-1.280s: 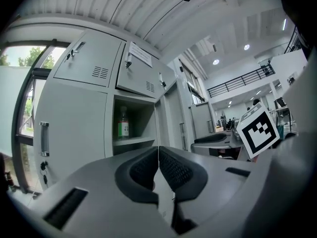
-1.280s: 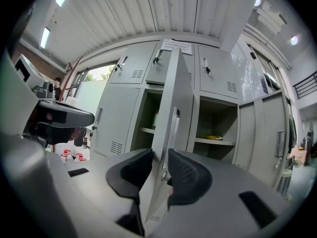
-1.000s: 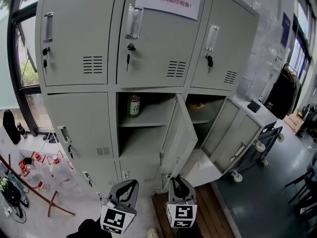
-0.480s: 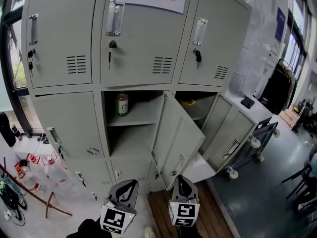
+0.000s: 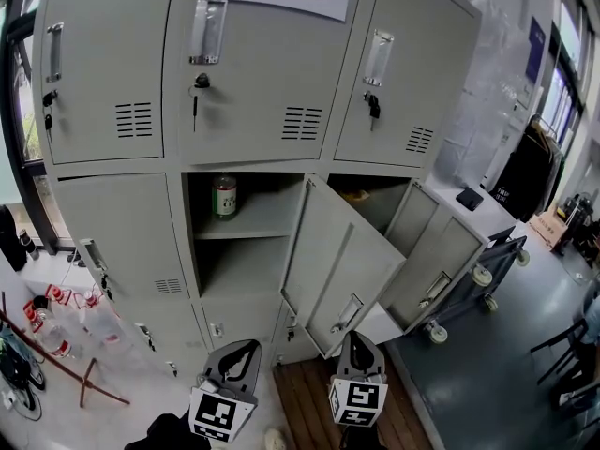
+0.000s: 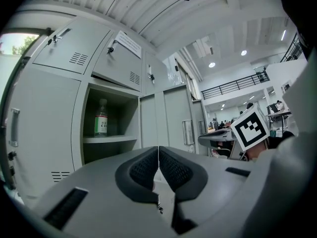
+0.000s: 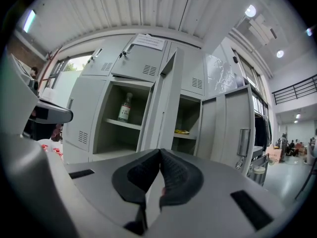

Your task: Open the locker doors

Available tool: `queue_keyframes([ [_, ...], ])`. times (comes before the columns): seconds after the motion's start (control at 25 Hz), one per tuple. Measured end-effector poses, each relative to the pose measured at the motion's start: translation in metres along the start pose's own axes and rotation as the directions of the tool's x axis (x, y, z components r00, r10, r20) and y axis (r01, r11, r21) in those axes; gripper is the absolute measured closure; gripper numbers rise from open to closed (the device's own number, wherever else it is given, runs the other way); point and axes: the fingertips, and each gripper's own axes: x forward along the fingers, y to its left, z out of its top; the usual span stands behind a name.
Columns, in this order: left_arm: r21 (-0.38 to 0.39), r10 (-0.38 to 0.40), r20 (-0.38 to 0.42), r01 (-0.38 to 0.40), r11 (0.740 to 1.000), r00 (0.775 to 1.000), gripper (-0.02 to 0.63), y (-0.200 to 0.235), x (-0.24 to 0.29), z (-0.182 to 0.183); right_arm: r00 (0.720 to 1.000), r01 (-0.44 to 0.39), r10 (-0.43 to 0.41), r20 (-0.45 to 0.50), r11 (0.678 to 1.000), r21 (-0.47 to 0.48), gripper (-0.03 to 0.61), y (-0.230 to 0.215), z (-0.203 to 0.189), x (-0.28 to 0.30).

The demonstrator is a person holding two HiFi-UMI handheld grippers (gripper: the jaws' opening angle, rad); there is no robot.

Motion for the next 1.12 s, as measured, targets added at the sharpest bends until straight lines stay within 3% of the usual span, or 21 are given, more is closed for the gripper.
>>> queue_keyframes([
  [0.6, 0.006, 0.039, -0.001, -0.039, 0.999, 0.999, 0.589, 0.009, 0.001, 0.000, 0.999, -0.020, 0.019, 0.032, 1.000, 0.014, 0.561, -0.002, 0.010, -0.003],
  [0.88, 0.018, 0.113, 0.005, -0.113, 0.993, 0.994, 0.589, 0.034, -0.021, 0.004, 0.990, -0.113, 0.110, 0.085, 0.993, 0.025, 0.561, 0.042, 0.029, -0.002],
  [1.12, 0.027, 0.201, 0.029, -0.202, 0.979, 0.979, 0.589, 0.063, -0.049, 0.006, 0.965, -0.235, 0.231, 0.122, 0.972, 0.019, 0.561, 0.102, 0.041, 0.002],
])
